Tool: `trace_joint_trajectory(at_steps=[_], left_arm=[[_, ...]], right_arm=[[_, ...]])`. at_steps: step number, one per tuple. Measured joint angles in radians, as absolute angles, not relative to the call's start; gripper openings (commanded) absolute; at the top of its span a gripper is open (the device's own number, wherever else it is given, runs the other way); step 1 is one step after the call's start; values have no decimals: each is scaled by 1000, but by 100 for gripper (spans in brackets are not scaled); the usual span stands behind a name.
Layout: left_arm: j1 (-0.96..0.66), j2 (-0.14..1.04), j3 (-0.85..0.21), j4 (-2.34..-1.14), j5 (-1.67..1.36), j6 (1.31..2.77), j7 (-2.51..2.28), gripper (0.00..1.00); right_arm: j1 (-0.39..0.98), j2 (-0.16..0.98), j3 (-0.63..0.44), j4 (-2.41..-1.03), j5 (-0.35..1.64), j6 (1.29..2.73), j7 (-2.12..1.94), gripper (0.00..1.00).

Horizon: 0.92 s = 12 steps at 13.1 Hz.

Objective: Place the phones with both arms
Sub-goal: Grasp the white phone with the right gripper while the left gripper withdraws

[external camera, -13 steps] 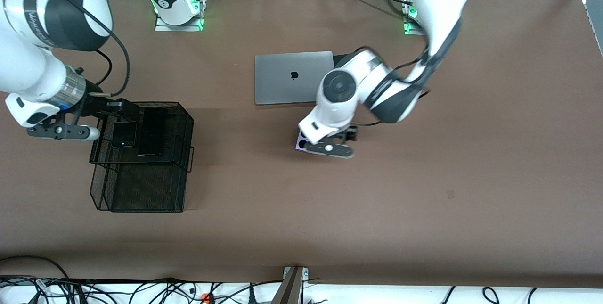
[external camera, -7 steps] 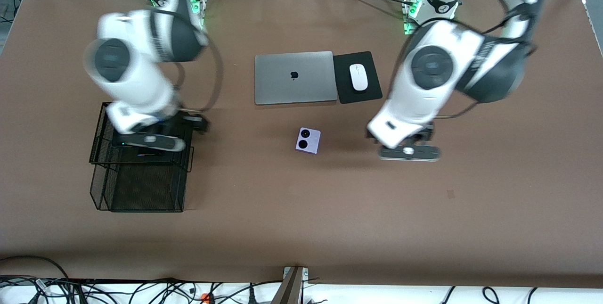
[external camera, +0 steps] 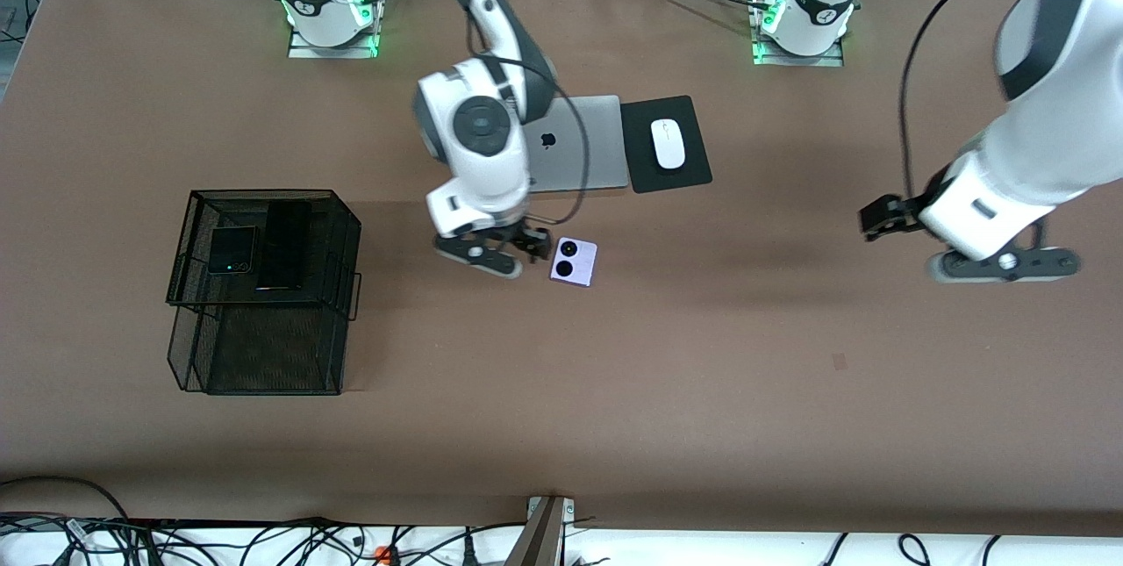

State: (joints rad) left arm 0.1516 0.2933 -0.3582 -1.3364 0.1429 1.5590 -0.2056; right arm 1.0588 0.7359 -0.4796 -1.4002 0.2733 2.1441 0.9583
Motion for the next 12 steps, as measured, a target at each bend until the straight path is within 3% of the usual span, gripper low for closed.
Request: trace_joint_trajectory(at_steps=[4,8,12], left_arm=[[55,147,-84,-1431,-14,1578,-106,100],[-18,-36,-35,-1658,3,1682,-100,100],[-65,-56,32,-1698,42,1699,-52,100]], right_arm=[[1059,844,-411,-1270,273,2175,1066,100],[1069,891,-367,-1256,273,2211,1102,100],[1078,952,-365,-1258,264,2239,1094,100]])
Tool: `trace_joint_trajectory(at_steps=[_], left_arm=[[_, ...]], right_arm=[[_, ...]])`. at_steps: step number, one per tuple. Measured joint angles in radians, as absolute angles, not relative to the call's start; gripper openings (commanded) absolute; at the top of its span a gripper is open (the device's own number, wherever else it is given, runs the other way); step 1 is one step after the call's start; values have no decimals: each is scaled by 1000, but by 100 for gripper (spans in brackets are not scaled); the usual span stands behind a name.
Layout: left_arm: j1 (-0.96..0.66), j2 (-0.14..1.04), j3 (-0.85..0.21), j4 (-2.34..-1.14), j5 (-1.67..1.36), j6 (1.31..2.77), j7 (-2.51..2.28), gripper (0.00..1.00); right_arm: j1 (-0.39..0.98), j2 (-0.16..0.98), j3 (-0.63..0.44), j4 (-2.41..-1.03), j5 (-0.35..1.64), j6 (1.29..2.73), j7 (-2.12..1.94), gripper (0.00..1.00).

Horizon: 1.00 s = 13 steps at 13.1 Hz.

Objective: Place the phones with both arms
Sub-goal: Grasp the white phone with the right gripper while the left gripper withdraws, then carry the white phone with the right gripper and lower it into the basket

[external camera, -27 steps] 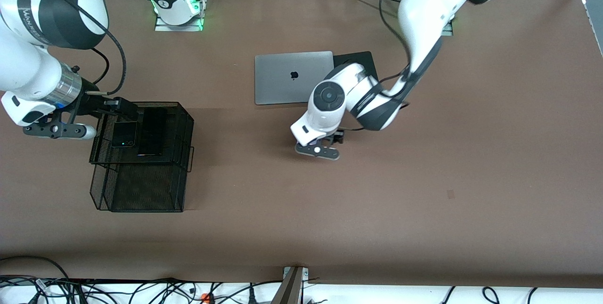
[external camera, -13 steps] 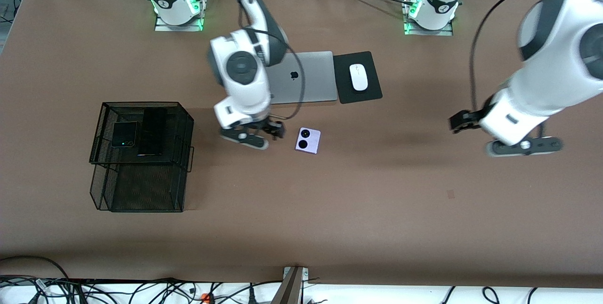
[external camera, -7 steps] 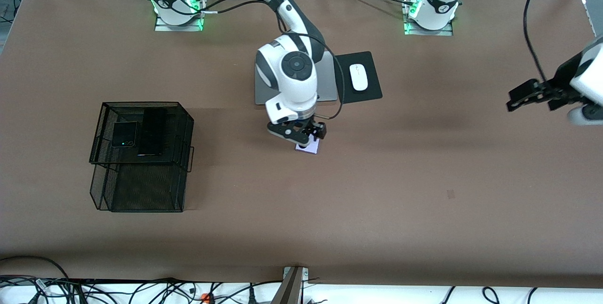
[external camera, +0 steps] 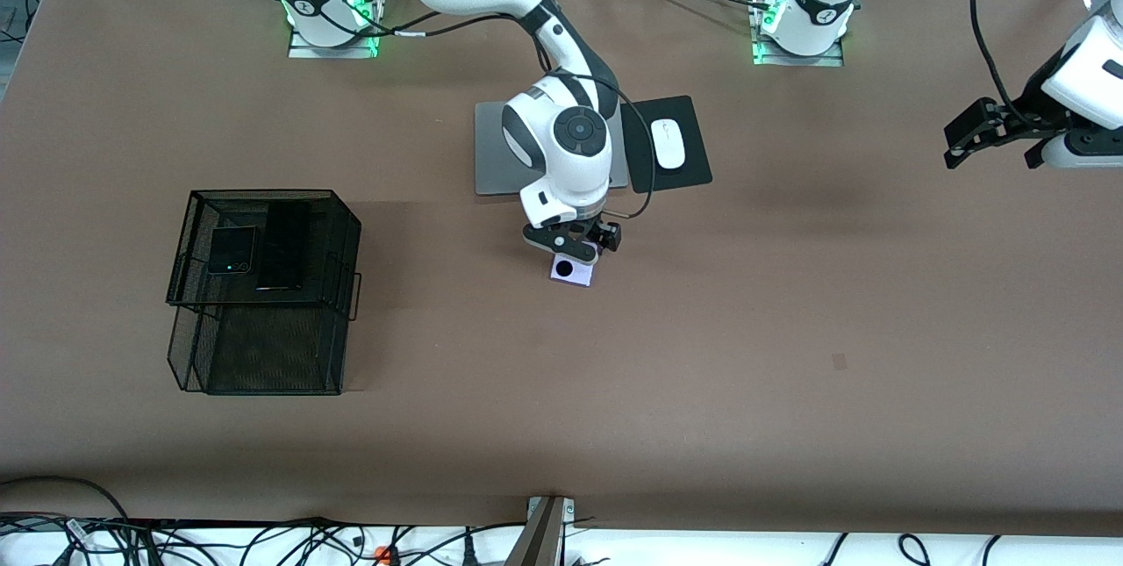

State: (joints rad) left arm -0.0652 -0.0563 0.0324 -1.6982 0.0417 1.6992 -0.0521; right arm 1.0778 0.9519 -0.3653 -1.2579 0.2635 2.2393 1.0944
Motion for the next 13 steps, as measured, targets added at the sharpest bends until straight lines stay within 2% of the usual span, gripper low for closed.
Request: trace_joint_trajectory(at_steps=[8,9,10,11,12,13], left_arm=[[-90,-41,8,-1662,46,1678,-25,100],[-87,-38,9,-1660,46,1677,-8,100],[-83,-36,10,-1657,46,1676,6,100],[-81,-34,11,-1656,46,1676,11,100],[-81,-32,11,-1655,46,1676,13,100],[-81,-32,11,-1654,46,1675,15,100]], right_arm=[[1077,1009,-365,-1271,262,2338,1047,100],[1077,1014,-365,-1271,262,2343,1046,97],[1077,1016,-365,-1271,262,2345,1045,71],[1077,1016,-366,-1271,262,2345,1044,34],[1077,1016,-366,-1271,261,2345,1041,14],[1077,1012,-367,-1271,259,2342,1038,1]])
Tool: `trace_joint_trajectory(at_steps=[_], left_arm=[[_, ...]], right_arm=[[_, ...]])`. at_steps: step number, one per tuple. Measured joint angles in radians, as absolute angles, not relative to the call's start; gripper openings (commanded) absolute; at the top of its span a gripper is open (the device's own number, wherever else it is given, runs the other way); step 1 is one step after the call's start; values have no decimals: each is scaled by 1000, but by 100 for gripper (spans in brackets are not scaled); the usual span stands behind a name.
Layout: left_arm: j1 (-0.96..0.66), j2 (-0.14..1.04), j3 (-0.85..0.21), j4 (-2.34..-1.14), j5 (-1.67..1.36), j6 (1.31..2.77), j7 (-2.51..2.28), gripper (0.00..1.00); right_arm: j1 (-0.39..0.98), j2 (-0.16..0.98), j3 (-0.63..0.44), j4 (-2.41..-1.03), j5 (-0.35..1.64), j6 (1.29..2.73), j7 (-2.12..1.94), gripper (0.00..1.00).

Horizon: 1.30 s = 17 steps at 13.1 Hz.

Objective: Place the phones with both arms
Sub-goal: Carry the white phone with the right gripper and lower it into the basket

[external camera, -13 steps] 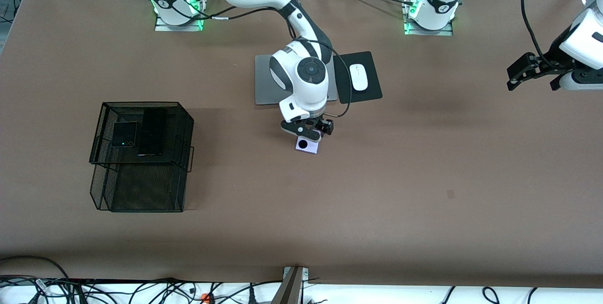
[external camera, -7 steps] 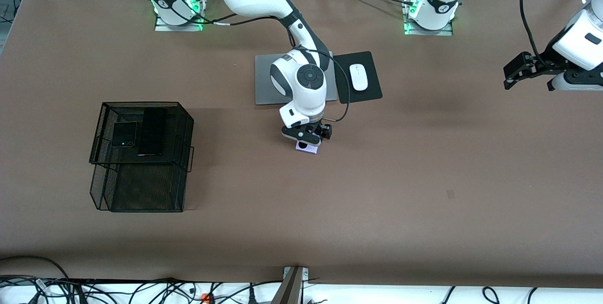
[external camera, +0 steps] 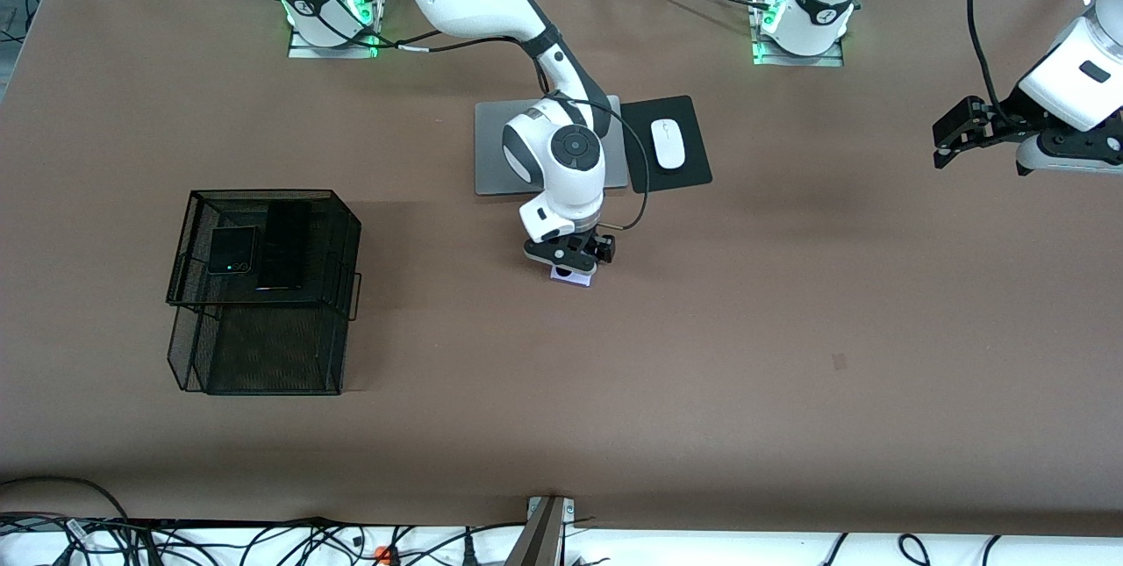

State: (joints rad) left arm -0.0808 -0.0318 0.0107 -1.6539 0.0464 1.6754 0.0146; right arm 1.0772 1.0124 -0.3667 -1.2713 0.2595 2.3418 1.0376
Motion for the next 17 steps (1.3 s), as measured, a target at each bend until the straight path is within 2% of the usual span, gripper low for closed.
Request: trace_joint_trajectory(at_steps=[4,7,14,17], left_arm=[[-81,-32,11,-1652,46,1674,17,100],[-81,-32,10,-1651,46,1674,20,100],[-87,-31,3,-1649,46,1666,21,100],[-87,-31,1,-1648,46,1666,21,100]], right_arm=[[1077,1009,-367,-1266,260,2342,1033,0],[1076,962,-373,-1252,260,2263,1033,0],[1035,663,-408,-1240,260,1926,990,0],[1014,583,-470,-1242,260,1797,858,0]])
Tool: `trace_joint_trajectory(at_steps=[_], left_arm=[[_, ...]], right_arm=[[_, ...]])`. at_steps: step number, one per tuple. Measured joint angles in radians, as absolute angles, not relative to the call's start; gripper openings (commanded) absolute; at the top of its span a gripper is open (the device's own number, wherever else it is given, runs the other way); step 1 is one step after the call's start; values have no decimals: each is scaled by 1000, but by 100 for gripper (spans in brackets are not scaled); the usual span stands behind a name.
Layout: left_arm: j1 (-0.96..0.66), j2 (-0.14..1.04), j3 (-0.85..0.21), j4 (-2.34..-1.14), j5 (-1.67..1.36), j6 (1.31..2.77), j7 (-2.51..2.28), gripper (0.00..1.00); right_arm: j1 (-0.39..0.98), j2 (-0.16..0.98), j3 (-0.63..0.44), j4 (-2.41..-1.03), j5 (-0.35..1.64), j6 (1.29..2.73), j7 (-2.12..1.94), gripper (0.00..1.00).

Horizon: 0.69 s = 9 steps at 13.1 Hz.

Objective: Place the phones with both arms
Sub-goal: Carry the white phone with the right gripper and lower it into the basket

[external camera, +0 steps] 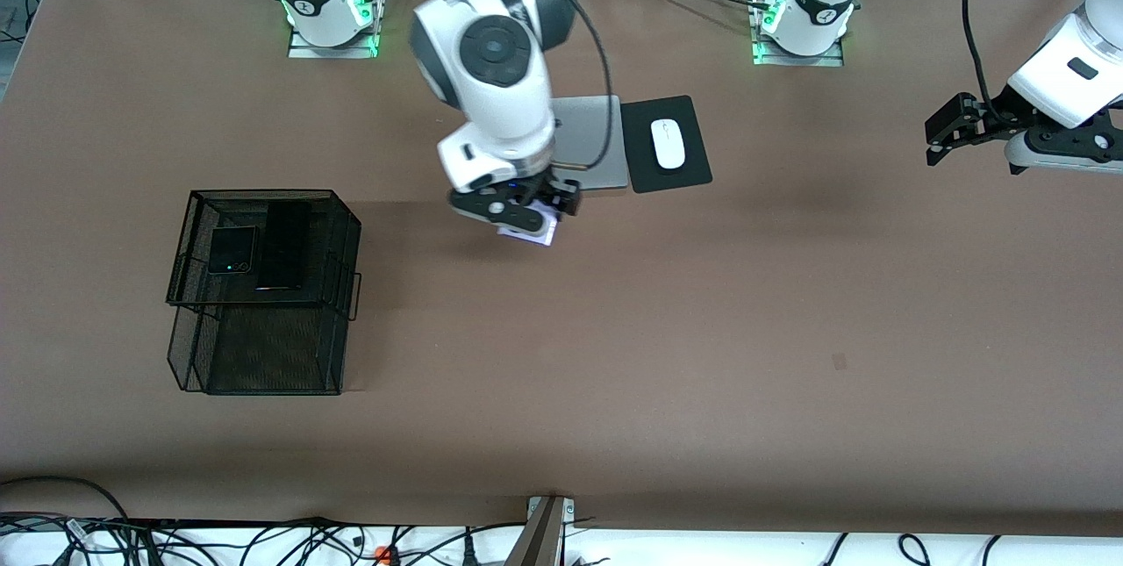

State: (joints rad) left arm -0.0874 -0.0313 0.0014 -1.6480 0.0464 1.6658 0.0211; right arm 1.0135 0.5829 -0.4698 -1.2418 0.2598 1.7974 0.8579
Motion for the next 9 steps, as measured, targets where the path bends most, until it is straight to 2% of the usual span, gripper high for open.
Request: trace_joint_trajectory(at_steps=[2,5,7,9], left_arm=[[-88,-31,1,-1647,46,1665,21,100],[-87,-31,2,-1647,46,1665,21,100],[-87,-31,2,-1647,46,1665,22,100],[-87,-31,2,-1646,46,1665,22,100]], right_arm=[[981,547,-516,-1243,259,1722,725,0],[847,506,-527,-1247,257,1664,503,0],[727,500,-514,-1249,254,1658,337,0],[585,500,-455,-1252,234,1658,148,0]])
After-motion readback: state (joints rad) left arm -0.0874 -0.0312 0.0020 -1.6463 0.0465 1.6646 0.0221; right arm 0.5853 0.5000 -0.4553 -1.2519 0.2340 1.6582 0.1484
